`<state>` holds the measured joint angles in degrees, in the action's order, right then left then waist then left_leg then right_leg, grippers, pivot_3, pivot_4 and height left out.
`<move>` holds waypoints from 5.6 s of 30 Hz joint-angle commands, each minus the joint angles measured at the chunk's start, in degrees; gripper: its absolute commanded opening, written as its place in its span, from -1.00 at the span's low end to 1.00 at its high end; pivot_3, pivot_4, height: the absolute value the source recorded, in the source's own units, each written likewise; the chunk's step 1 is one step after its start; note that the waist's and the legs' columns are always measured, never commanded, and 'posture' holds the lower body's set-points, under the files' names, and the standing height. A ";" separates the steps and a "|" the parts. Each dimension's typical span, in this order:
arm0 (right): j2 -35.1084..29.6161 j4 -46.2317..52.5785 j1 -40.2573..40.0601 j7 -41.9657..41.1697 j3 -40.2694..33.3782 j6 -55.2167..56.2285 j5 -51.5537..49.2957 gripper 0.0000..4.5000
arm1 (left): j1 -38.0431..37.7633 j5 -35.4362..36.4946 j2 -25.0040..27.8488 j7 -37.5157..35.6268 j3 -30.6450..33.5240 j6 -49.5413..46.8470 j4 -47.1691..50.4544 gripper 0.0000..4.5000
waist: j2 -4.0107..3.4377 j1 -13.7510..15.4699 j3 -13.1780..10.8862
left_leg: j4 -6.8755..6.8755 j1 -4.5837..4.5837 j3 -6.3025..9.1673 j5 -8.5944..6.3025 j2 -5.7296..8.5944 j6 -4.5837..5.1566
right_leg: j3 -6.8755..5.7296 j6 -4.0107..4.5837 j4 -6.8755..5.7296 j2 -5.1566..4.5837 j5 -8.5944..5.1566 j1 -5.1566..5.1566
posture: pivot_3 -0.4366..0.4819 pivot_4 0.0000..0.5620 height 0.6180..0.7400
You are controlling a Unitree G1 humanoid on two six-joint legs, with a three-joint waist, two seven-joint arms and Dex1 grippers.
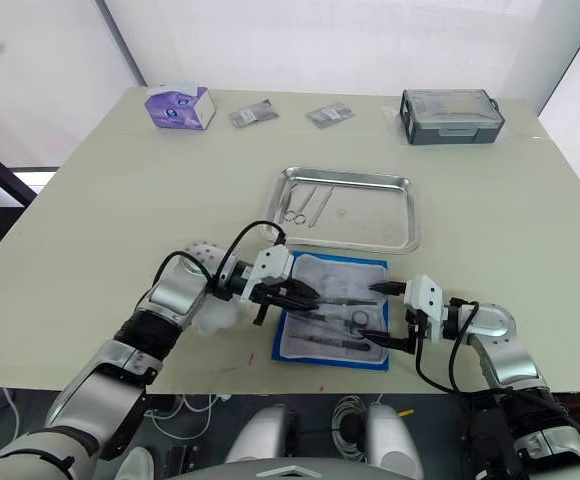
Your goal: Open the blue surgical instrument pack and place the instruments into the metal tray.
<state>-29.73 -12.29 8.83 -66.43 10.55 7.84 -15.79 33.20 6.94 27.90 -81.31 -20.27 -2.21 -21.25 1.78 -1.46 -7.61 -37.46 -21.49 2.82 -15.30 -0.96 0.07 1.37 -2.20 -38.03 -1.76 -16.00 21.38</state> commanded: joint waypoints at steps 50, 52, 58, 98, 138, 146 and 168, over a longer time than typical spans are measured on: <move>-0.36 -5.61 -3.57 0.06 4.52 -4.17 5.11 1.00 | -1.39 -0.40 -1.09 0.95 0.03 1.88 -0.16 -0.97 | -0.01 0.01 0.01 | 0.00 0.00 0.00 0.00 0.00 0.00 | 0.00 0.00 0.00 0.00 0.00 0.00 | -0.05 -0.47 1.00; -0.34 -5.65 -3.55 0.02 4.53 -4.15 5.10 1.00 | -1.32 -0.31 -0.99 0.79 0.09 1.88 -0.04 -0.97 | -0.01 0.01 0.01 | 0.00 0.00 0.00 0.00 0.00 0.00 | 0.00 0.00 0.00 0.00 0.00 0.00 | -0.05 -0.47 1.00; -0.35 -5.77 -3.41 -0.15 4.52 -4.12 5.06 1.00 | -0.34 -0.03 -0.31 0.24 0.12 0.58 1.14 -0.97 | -0.01 0.00 0.01 | 0.00 0.00 0.00 0.00 0.00 0.00 | 0.00 0.00 0.00 0.00 0.00 0.00 | -0.05 -0.47 1.00; 0.45 -6.23 -2.96 -0.17 4.77 -3.98 5.40 1.00 | 10.07 0.83 16.62 -11.19 -3.14 -16.45 13.20 -0.97 | -0.03 -0.30 -0.04 | 0.01 -0.03 0.03 0.00 -0.04 0.00 | -0.04 0.01 0.01 0.06 -0.01 0.02 | -0.05 -0.47 1.00; 0.17 -6.17 -3.28 -0.50 4.69 -3.93 5.34 1.00 | 8.84 8.73 -5.28 43.37 11.36 -38.41 23.27 -0.97 | 0.06 -0.34 -0.03 | 0.01 -0.03 0.06 0.01 -0.04 -0.01 | -0.04 -0.01 0.00 0.01 0.00 0.01 | -0.05 -0.47 1.00; 0.62 -6.78 -2.54 -0.55 4.86 -3.80 5.46 1.00 | 9.60 0.79 -16.07 63.19 12.97 -38.05 17.82 -0.97 | 0.08 -0.34 0.00 | 0.01 -0.01 0.06 0.01 -0.02 -0.01 | -0.02 0.00 -0.01 -0.02 0.01 0.00 | -0.05 -0.47 1.00; 0.58 -5.93 -3.08 0.31 4.54 -3.78 5.35 1.00 | 13.07 -2.84 -26.44 73.93 15.31 -40.83 0.06 -0.97 | 0.11 -0.43 0.02 | 0.02 -0.02 0.06 0.01 0.02 -0.04 | -0.05 -0.01 -0.01 -0.04 0.02 0.00 | -0.05 -0.47 1.00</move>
<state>-29.13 -12.59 9.21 -66.45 10.57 7.82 -15.56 44.84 4.12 1.68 -6.54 -4.62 -43.12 -21.81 1.89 -1.89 -7.59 -37.45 -21.51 2.89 -15.29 -0.94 0.03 1.32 -2.21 -38.03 -1.80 -15.99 21.38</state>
